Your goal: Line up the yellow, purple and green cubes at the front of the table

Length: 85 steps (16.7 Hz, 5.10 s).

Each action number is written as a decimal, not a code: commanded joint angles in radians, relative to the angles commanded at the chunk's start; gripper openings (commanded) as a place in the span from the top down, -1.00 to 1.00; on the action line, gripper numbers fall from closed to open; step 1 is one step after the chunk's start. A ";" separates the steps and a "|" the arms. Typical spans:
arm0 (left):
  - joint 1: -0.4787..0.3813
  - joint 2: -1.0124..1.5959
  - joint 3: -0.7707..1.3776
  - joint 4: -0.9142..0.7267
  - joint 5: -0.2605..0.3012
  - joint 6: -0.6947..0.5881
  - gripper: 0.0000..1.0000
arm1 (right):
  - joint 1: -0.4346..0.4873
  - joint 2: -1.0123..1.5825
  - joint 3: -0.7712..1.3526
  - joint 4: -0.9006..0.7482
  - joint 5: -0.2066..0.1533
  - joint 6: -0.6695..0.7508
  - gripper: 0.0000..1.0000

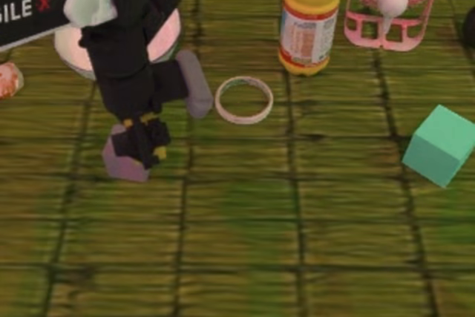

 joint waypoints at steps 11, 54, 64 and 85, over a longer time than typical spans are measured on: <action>-0.615 0.178 0.326 -0.123 -0.008 -0.327 1.00 | 0.000 0.000 0.000 0.000 0.000 0.000 -1.00; -0.611 0.230 0.224 0.038 -0.008 -0.330 -1.00 | 0.000 0.000 0.000 0.000 0.000 0.000 -1.00; -0.601 0.191 0.341 -0.127 -0.008 -0.333 -1.00 | 0.000 0.000 0.000 0.000 0.000 0.000 -1.00; 0.113 0.078 0.126 -0.049 -0.010 -0.969 -1.00 | 0.000 0.000 0.000 0.000 0.000 0.000 -1.00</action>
